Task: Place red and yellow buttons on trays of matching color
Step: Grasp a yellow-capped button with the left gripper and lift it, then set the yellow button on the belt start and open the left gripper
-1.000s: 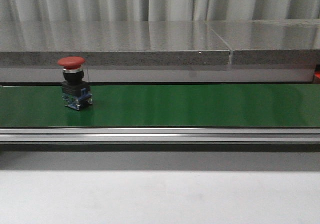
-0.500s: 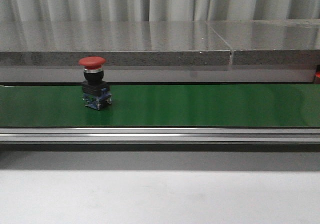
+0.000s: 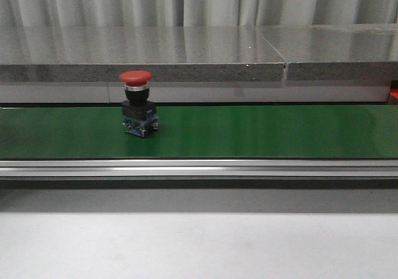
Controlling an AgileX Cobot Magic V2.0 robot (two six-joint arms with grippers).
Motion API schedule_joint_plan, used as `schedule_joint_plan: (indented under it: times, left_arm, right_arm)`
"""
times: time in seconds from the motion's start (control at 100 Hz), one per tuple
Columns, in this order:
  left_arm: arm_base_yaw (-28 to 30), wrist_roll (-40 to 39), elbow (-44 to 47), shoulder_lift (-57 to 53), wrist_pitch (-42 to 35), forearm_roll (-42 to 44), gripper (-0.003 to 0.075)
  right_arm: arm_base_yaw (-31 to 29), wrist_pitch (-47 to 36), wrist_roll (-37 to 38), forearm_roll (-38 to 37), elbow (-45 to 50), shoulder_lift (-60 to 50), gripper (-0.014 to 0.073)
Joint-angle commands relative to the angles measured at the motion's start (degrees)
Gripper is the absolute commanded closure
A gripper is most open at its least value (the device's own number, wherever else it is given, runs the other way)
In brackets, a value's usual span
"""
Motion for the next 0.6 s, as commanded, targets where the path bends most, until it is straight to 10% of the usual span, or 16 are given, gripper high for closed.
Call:
schedule_joint_plan:
  times: [0.0,0.39,0.59]
  left_arm:
    - [-0.49,0.07,-0.75,-0.66,-4.55,-1.68,0.0739]
    - [-0.49,0.07,-0.35,3.86,-4.27,-2.65,0.0732]
    - [-0.49,1.41,-0.35,4.91,-3.91,-3.74,0.0537]
  right_arm:
    - [0.26,-3.17,-0.33,0.8,-1.3,-0.25,0.0662]
    - [0.26,-3.17,-0.33,0.8,-1.3,-0.25,0.0662]
    - [0.26,-3.17,-0.33,0.8,-1.3,-0.25,0.0662]
